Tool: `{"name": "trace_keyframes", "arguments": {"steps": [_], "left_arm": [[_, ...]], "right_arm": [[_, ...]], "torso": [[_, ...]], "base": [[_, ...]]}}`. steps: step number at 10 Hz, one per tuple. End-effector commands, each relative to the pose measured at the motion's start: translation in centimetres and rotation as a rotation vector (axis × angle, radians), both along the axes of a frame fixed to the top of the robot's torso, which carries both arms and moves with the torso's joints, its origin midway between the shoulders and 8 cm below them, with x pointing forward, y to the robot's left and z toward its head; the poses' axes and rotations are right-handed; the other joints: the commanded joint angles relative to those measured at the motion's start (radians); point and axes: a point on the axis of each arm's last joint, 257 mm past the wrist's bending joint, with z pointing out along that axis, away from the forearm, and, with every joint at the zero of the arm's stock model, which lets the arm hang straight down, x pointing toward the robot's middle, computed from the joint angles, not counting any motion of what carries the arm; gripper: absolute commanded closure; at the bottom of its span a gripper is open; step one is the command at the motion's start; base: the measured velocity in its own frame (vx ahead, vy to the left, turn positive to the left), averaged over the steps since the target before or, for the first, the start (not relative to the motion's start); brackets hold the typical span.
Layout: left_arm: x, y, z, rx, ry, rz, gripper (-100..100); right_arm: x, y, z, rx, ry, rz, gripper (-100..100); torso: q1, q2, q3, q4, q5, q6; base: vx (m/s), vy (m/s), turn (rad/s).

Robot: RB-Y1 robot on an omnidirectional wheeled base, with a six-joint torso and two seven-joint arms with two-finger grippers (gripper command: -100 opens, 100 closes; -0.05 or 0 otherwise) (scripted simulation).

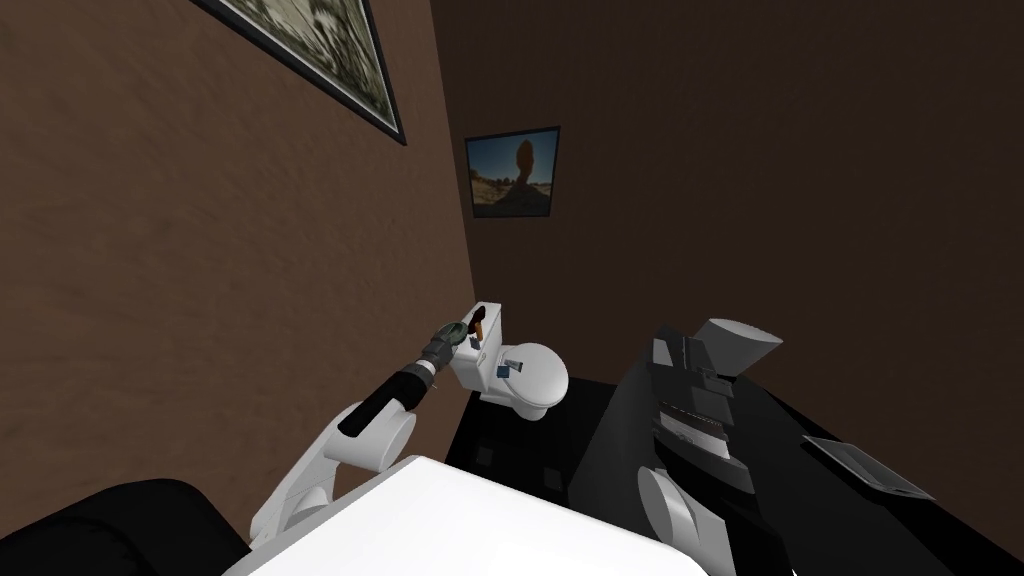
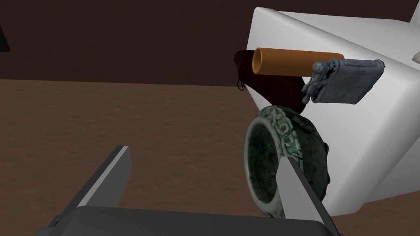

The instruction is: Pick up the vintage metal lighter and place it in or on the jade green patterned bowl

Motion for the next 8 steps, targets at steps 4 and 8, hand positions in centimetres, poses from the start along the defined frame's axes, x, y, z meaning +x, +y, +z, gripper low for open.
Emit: {"name": "trace_keyframes", "arguments": {"steps": [4,8], "left_arm": [[-0.3,-0.1,-2.3,-0.009,0.105,-0.01,-100],[-0.6,-0.3,-4.2,-0.014,0.193,-0.024,-100]], "right_arm": [[0.0,0.0,0.0,0.0,0.0,0.0,0],[0.0,0.0,0.0,0.0,0.0,0.0,0]], "torso": [[0.0,-0.002,-0.001,0.0,0.0,0.0],[0.0,-0.001,-0.001,0.0,0.0,0.0]], "base": [[0.055,-0.008,-0.011],[0.058,0.0,-0.012]]}}
